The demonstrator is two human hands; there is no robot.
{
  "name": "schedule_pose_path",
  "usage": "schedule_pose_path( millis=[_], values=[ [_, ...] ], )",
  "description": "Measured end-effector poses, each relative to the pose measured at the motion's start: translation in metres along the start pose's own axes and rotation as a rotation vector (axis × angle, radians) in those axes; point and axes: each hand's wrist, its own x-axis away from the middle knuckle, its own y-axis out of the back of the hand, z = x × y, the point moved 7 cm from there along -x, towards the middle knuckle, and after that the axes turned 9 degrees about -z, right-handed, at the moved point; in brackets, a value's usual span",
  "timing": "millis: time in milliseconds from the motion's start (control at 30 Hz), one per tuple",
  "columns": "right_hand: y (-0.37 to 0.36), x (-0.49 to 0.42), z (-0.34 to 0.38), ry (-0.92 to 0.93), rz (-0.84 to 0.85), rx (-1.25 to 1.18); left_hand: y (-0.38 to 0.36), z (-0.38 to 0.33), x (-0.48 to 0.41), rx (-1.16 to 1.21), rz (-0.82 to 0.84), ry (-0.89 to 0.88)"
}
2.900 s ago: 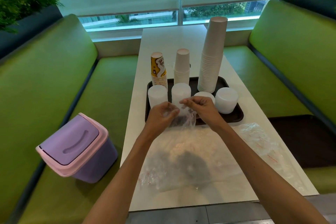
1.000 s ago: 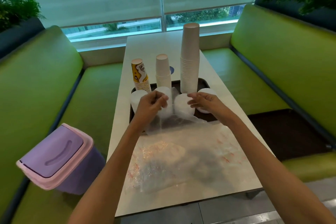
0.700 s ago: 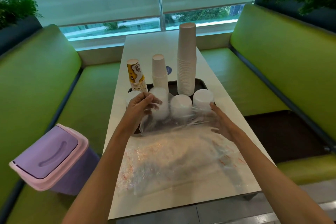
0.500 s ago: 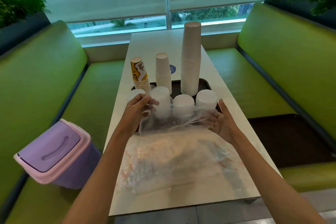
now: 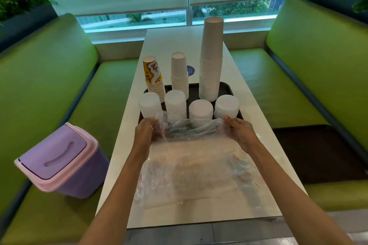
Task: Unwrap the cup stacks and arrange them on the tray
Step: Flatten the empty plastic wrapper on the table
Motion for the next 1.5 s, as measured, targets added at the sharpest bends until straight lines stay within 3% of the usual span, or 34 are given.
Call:
schedule_pose_path(
  millis=[233,400,633,833,1033,1200,1400,1500],
  values=[
    [-0.001,0.002,-0.006,-0.031,0.007,-0.019,-0.006,0.008,0.007,-0.169,-0.048,-0.223],
    [-0.002,0.010,-0.028,-0.204,0.130,0.016,0.001,0.021,0.004,-0.108,-0.136,-0.208],
    [0.005,0.012,-0.038,-0.326,0.026,-0.062,0.006,0.013,0.001,-0.113,-0.096,-0.303],
    [-0.001,0.009,-0.021,-0.238,0.074,-0.083,0.005,-0.002,-0.001,-0.088,-0.078,-0.322],
    [0.009,0.001,-0.016,-0.092,-0.056,-0.150,0.024,0.019,-0.016,-0.112,-0.251,-0.214],
    [0.005,0.008,-0.031,-0.129,0.025,0.016,0.026,0.038,-0.017,-0.124,-0.296,-0.069],
    [0.011,0.008,-0.041,0.016,-0.088,0.187,0.036,0.070,-0.004,-0.007,-0.191,0.303],
    [0.015,0.009,-0.049,0.073,-0.142,0.187,0.041,0.095,0.013,-0.015,-0.151,0.382]
  ],
)
